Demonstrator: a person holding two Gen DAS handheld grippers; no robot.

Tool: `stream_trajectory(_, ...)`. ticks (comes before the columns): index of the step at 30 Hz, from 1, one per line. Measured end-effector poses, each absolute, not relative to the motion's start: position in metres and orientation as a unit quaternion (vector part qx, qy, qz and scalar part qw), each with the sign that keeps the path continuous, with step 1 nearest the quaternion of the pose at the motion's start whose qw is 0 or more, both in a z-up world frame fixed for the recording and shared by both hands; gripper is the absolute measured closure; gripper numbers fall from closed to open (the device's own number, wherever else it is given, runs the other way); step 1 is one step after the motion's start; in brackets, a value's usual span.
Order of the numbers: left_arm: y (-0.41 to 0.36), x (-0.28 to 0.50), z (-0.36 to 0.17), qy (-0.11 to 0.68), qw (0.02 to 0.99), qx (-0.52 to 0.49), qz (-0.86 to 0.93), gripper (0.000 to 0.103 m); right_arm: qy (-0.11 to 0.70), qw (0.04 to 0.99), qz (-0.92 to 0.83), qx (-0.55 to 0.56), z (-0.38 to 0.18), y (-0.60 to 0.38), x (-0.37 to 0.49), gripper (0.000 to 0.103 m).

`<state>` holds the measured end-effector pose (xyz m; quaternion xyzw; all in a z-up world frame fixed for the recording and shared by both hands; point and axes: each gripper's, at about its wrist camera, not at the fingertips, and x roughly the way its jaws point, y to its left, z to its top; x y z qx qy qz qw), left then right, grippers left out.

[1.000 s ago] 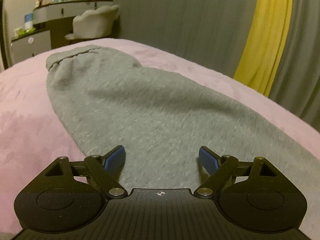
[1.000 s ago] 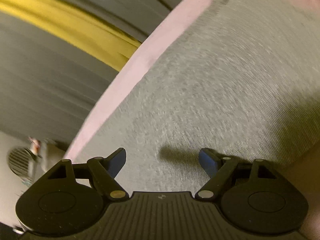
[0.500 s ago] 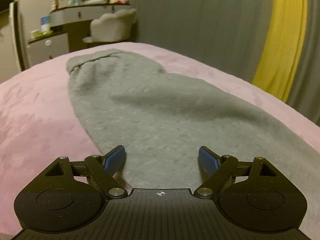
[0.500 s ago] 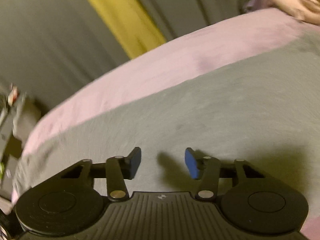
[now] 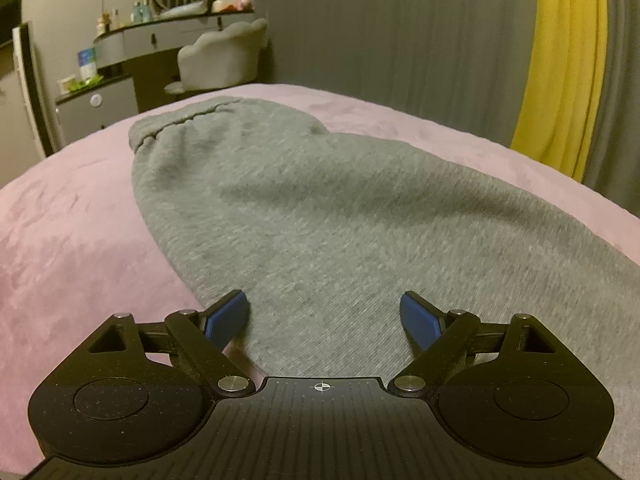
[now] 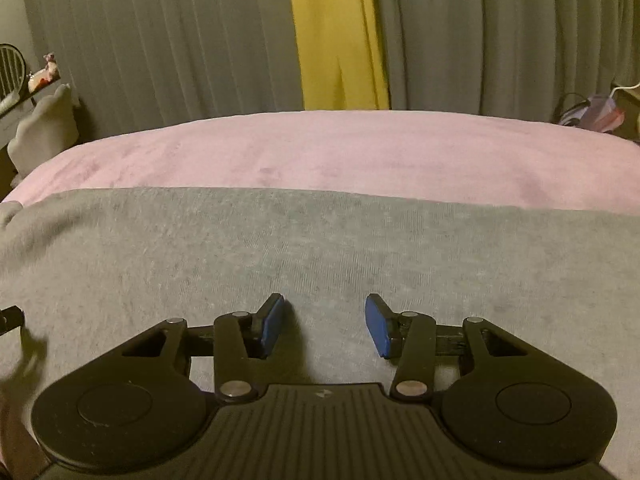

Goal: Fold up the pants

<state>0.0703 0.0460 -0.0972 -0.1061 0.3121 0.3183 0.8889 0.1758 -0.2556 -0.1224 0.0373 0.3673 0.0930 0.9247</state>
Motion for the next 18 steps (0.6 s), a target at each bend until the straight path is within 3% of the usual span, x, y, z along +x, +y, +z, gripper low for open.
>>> stream_trajectory(8, 0.042, 0.071, -0.099, 0.313, 0.887, -0.102, 0.323, 0.011, 0.388, 0.906, -0.028, 0.166, -0.110, -0.389, 0.133, 0.057)
stream_trajectory(9, 0.041, 0.072, -0.099, 0.314, 0.887, -0.099, 0.323, 0.011, 0.393, 0.900, -0.060, 0.177, -0.107, -0.409, 0.125, 0.048)
stream_trajectory(11, 0.039, 0.072, -0.099, 0.316, 0.887, -0.093, 0.324, 0.011, 0.404, 0.882, -0.136, 0.204, -0.104, -0.458, 0.103, 0.045)
stream_trajectory(18, 0.038, 0.072, -0.100, 0.318, 0.886, -0.089, 0.326, 0.010, 0.338, 0.827, -0.220, 0.392, -0.104, -0.567, 0.023, 0.045)
